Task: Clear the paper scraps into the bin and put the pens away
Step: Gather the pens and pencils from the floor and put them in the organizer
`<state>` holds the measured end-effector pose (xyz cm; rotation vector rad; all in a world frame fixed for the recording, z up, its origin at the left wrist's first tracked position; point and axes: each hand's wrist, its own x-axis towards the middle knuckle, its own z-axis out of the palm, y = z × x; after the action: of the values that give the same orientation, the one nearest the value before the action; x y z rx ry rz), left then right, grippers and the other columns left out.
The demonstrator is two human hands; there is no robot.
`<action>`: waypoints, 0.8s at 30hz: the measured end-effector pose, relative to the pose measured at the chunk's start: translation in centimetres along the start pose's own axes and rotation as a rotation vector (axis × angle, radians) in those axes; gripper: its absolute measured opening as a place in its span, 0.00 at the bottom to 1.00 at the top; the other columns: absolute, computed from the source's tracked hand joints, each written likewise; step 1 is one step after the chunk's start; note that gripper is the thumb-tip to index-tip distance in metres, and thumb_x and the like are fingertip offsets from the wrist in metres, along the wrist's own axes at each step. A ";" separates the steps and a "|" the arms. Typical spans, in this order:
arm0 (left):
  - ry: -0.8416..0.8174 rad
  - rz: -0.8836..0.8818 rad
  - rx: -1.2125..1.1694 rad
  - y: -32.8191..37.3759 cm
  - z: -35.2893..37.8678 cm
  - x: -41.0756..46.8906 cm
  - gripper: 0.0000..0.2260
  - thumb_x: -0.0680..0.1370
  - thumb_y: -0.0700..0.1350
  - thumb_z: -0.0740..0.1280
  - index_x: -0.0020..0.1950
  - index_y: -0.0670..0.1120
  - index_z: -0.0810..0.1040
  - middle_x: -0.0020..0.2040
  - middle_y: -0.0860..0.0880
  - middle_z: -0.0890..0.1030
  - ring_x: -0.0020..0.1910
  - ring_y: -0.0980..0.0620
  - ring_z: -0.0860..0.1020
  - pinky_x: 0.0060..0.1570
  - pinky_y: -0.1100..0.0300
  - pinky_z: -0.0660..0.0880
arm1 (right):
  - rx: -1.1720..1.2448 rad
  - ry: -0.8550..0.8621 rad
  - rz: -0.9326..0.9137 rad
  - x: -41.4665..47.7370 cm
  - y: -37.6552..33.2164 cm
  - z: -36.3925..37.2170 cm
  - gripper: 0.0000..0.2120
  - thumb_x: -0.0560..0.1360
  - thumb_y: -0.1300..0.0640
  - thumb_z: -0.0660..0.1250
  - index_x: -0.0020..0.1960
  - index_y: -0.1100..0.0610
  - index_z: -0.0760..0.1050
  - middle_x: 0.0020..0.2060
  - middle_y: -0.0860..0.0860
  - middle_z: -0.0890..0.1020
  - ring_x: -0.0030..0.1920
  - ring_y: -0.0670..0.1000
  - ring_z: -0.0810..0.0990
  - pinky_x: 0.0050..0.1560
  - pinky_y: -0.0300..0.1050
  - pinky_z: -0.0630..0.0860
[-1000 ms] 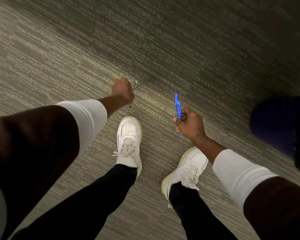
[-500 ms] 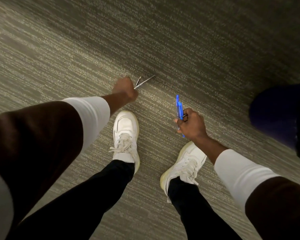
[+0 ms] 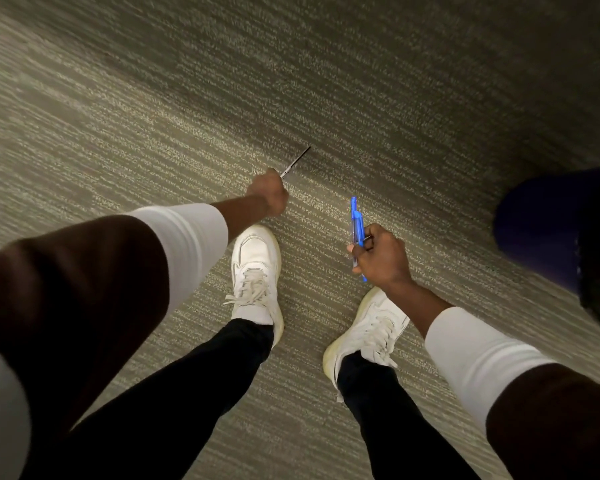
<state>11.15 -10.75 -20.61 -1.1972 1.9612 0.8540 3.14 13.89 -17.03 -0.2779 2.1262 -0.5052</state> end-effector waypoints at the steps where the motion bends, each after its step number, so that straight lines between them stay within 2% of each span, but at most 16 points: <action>1: -0.007 0.004 -0.022 0.3 -0.6 -0.8 0.17 0.87 0.43 0.61 0.73 0.36 0.69 0.68 0.34 0.78 0.64 0.36 0.79 0.54 0.51 0.75 | 0.019 0.002 0.000 -0.4 -0.5 -0.6 0.10 0.77 0.57 0.76 0.45 0.53 0.74 0.38 0.52 0.86 0.33 0.52 0.88 0.35 0.51 0.86; 4: -0.029 0.027 -0.113 1.5 -2.5 -3.4 0.15 0.87 0.43 0.61 0.72 0.37 0.70 0.66 0.36 0.79 0.56 0.40 0.79 0.50 0.54 0.73 | 0.031 0.017 -0.008 -1.6 -2.2 -2.6 0.09 0.78 0.59 0.74 0.46 0.52 0.74 0.35 0.46 0.83 0.30 0.47 0.86 0.34 0.46 0.85; 6: -0.045 0.049 -0.179 2.6 -3.7 -5.7 0.13 0.87 0.43 0.61 0.70 0.38 0.73 0.65 0.37 0.80 0.59 0.38 0.81 0.48 0.52 0.75 | 0.038 0.035 -0.016 -2.8 -3.4 -4.3 0.10 0.79 0.60 0.73 0.44 0.51 0.73 0.36 0.47 0.84 0.29 0.45 0.85 0.30 0.39 0.82; 8: -0.057 0.074 -0.271 3.8 -4.8 -8.1 0.12 0.87 0.42 0.60 0.67 0.39 0.75 0.63 0.37 0.80 0.58 0.38 0.82 0.49 0.50 0.78 | 0.070 0.049 -0.020 -4.1 -4.5 -6.0 0.09 0.79 0.61 0.73 0.46 0.53 0.74 0.37 0.49 0.84 0.32 0.48 0.86 0.28 0.36 0.81; 10: -0.061 0.101 -0.369 4.9 -5.7 -10.7 0.12 0.87 0.43 0.59 0.64 0.39 0.76 0.61 0.37 0.82 0.51 0.43 0.81 0.46 0.50 0.79 | 0.091 0.057 -0.026 -5.6 -5.5 -7.7 0.09 0.78 0.62 0.73 0.46 0.53 0.75 0.37 0.49 0.84 0.34 0.50 0.87 0.28 0.35 0.80; 13: -0.074 0.113 -0.427 6.3 -6.6 -14.5 0.13 0.88 0.44 0.56 0.61 0.40 0.78 0.53 0.42 0.83 0.40 0.51 0.77 0.34 0.62 0.75 | 0.129 0.074 -0.041 -7.9 -6.6 -10.1 0.08 0.78 0.64 0.73 0.50 0.54 0.76 0.39 0.50 0.84 0.34 0.47 0.87 0.28 0.34 0.79; 15: -0.073 0.102 -0.488 7.4 -7.0 -17.0 0.13 0.88 0.41 0.56 0.60 0.39 0.79 0.47 0.48 0.82 0.37 0.54 0.76 0.28 0.72 0.71 | 0.161 0.096 -0.033 -9.5 -7.1 -11.6 0.08 0.78 0.64 0.73 0.51 0.53 0.77 0.38 0.50 0.85 0.34 0.46 0.87 0.31 0.40 0.84; 16: -0.074 0.100 -0.539 8.1 -7.3 -18.2 0.12 0.87 0.39 0.57 0.59 0.38 0.79 0.46 0.49 0.83 0.37 0.53 0.77 0.31 0.73 0.72 | 0.174 0.109 -0.026 -10.3 -7.3 -12.4 0.08 0.77 0.63 0.74 0.51 0.53 0.77 0.38 0.51 0.85 0.34 0.47 0.88 0.34 0.46 0.86; 18: -0.074 0.119 -0.642 9.3 -7.9 -20.5 0.10 0.87 0.37 0.57 0.54 0.40 0.78 0.45 0.44 0.84 0.38 0.48 0.78 0.40 0.62 0.77 | 0.229 0.119 0.001 -12.0 -7.8 -14.0 0.08 0.75 0.64 0.74 0.48 0.54 0.77 0.38 0.54 0.86 0.35 0.51 0.89 0.38 0.55 0.87; 20: -0.085 0.148 -0.741 10.6 -8.8 -22.7 0.09 0.87 0.37 0.58 0.52 0.41 0.78 0.41 0.41 0.83 0.34 0.47 0.78 0.41 0.56 0.77 | 0.296 0.104 0.020 -13.6 -8.3 -15.6 0.10 0.74 0.64 0.76 0.47 0.56 0.76 0.37 0.55 0.85 0.37 0.55 0.89 0.39 0.61 0.87; 22: -0.099 0.159 -0.809 12.1 -9.9 -24.9 0.09 0.88 0.38 0.59 0.53 0.40 0.78 0.40 0.43 0.83 0.32 0.49 0.79 0.38 0.57 0.80 | 0.304 0.095 0.027 -15.3 -8.8 -17.4 0.12 0.72 0.61 0.79 0.44 0.55 0.75 0.34 0.53 0.85 0.36 0.55 0.89 0.41 0.62 0.86; 24: -0.104 0.169 -0.832 13.5 -11.1 -27.0 0.09 0.88 0.38 0.60 0.52 0.42 0.78 0.40 0.44 0.84 0.33 0.50 0.82 0.35 0.62 0.81 | 0.269 0.119 0.031 -17.0 -9.3 -19.3 0.14 0.70 0.56 0.81 0.41 0.52 0.74 0.32 0.50 0.84 0.35 0.54 0.88 0.44 0.59 0.85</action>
<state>5.96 -2.07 9.92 -1.3823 1.6630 1.8926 -3.06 16.83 9.39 -0.0635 2.1417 -0.7977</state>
